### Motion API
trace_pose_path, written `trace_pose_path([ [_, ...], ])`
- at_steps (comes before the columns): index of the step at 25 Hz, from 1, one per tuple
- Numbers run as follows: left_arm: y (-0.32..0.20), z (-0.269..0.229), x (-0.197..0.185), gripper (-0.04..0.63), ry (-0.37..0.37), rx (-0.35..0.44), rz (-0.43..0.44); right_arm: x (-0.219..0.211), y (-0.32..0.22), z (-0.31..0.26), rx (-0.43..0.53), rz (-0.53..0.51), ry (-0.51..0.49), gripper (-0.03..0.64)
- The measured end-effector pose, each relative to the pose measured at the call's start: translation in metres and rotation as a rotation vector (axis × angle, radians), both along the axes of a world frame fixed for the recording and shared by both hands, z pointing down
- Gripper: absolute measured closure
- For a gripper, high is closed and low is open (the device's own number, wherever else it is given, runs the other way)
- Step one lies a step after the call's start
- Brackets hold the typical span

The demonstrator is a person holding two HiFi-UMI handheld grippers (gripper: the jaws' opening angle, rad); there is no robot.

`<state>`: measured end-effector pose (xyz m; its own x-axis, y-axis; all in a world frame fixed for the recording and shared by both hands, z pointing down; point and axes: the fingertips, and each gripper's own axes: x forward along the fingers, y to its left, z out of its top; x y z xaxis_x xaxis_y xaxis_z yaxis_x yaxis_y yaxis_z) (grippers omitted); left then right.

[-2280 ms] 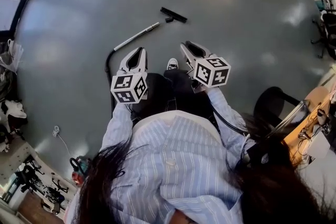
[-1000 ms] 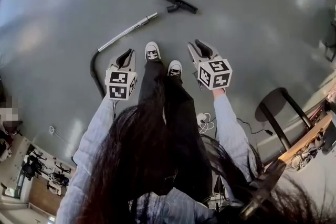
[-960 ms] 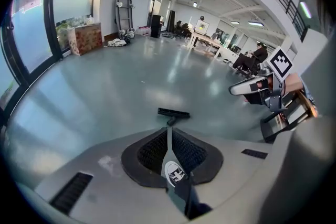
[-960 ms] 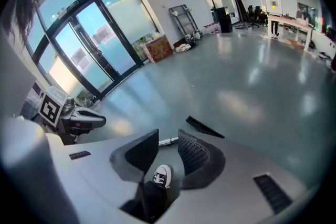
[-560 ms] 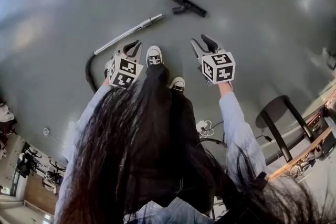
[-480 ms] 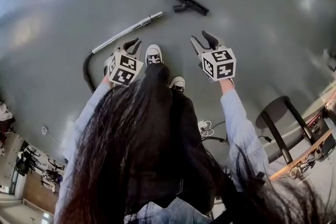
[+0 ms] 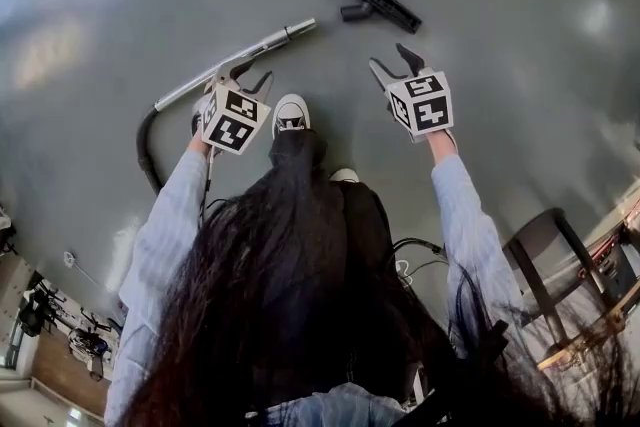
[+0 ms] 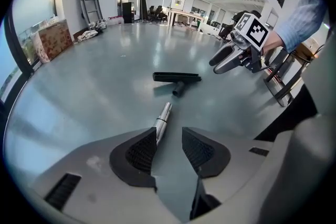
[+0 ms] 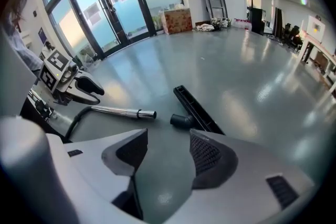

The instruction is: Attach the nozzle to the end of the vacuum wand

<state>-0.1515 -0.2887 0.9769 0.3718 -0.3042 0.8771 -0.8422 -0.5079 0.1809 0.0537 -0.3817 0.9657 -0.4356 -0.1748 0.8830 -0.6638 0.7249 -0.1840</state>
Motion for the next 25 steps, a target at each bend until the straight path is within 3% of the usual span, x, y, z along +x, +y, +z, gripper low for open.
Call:
trace_pose_path([
  [5, -0.015, 0.053, -0.007, 0.445, -0.014, 0.028, -0.013, 0.004, -0.027, 0.048, 0.11, -0.055, 0.024, 0.37],
  [11, -0.018, 0.122, -0.012, 0.407, -0.072, 0.009, 0.061, 0.014, -0.066, 0.101, 0.245, -0.184, 0.076, 0.339],
  [16, -0.009, 0.15, -0.013, 0.399, -0.096, 0.041, 0.07, 0.029, -0.088, 0.131, 0.324, -0.332, 0.185, 0.327],
  [20, -0.008, 0.156, -0.016, 0.399, -0.164, 0.089, 0.123, 0.033, -0.102, 0.145, 0.277, -0.373, 0.215, 0.325],
  [25, -0.009, 0.16, -0.018, 0.399, -0.212, 0.069, 0.148, 0.028, -0.097, 0.168, 0.217, -0.483, 0.264, 0.327],
])
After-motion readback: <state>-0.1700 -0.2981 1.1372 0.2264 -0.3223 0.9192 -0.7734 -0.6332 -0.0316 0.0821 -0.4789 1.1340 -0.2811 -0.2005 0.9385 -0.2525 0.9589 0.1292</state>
